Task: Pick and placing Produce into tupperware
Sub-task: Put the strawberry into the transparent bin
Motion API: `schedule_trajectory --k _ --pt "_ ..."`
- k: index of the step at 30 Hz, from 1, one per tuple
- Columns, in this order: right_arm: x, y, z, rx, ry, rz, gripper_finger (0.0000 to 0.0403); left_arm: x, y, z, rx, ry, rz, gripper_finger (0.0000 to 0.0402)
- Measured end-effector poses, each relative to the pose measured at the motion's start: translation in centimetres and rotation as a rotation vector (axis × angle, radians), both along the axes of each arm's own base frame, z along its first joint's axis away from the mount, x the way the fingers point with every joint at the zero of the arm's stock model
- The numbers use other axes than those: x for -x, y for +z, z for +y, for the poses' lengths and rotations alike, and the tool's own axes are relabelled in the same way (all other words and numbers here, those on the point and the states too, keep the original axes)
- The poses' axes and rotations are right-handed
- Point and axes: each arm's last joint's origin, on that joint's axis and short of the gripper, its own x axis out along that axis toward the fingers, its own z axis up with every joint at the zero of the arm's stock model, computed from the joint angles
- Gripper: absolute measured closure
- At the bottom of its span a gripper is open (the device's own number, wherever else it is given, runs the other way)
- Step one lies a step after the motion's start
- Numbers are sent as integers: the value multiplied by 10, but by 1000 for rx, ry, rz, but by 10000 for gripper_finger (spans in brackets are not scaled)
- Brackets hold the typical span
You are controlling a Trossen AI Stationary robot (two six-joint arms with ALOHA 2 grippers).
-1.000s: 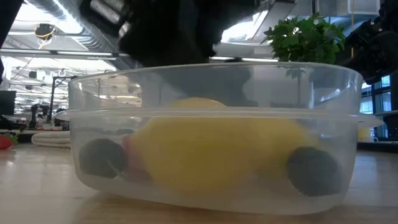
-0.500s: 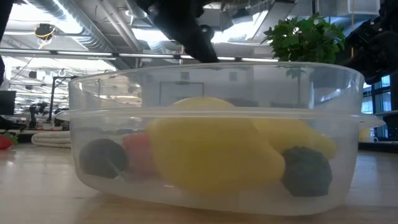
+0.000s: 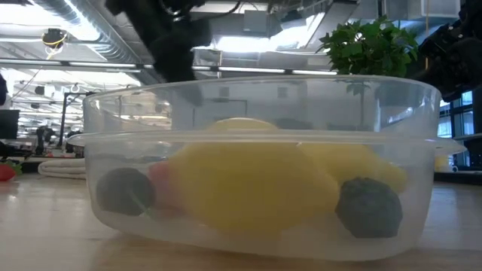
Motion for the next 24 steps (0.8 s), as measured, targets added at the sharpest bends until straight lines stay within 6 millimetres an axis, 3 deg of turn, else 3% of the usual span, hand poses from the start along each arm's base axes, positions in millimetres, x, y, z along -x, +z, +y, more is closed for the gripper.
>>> schedule_trajectory --k 11,24 --pt "0 0 0 0 0 -4 184 44 -48 4 80 243 159 125" --pt "0 0 0 25 7 10 184 81 -47 -18 117 439 400 125"
